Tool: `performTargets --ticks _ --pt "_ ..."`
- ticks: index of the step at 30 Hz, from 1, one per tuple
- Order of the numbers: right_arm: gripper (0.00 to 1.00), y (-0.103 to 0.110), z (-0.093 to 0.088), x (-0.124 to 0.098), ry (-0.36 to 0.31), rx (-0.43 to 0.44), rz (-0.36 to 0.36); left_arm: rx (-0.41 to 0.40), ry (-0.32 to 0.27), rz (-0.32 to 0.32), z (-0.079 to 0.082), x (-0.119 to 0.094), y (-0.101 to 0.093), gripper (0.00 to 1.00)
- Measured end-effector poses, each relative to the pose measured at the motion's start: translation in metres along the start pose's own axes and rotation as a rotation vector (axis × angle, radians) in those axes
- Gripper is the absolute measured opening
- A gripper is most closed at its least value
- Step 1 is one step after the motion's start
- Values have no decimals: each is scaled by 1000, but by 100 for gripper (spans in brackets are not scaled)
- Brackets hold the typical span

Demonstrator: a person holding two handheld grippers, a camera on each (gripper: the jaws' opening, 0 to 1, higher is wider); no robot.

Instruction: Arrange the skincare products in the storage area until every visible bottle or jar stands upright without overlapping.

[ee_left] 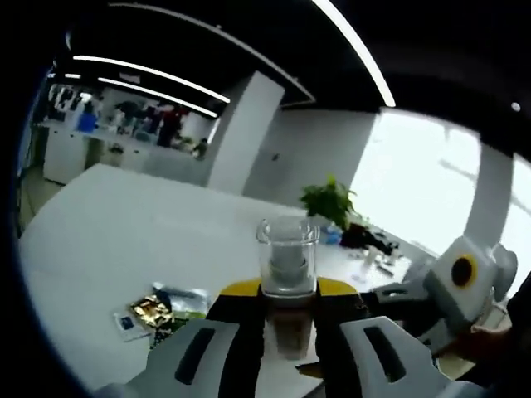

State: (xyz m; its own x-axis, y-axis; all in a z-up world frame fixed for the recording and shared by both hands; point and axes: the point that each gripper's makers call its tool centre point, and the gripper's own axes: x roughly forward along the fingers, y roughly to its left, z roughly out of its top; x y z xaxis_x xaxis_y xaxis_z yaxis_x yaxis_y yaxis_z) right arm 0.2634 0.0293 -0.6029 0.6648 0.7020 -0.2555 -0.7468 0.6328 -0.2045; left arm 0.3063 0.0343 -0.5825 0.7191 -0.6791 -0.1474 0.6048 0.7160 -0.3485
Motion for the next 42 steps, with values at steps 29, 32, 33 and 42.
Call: performTargets --ticks 29,32,33,42 --pt "26 -6 50 -21 -211 250 101 374 148 -223 -38 -2 -45 19" --pt "25 -6 51 -25 -219 192 99 417 178 -260 -46 -2 -47 19" --pt "24 -6 50 -25 -217 202 100 426 182 -281 -48 -2 -50 19" --pt "22 -7 40 -33 -206 234 114 449 202 -352 -57 3 -63 19"
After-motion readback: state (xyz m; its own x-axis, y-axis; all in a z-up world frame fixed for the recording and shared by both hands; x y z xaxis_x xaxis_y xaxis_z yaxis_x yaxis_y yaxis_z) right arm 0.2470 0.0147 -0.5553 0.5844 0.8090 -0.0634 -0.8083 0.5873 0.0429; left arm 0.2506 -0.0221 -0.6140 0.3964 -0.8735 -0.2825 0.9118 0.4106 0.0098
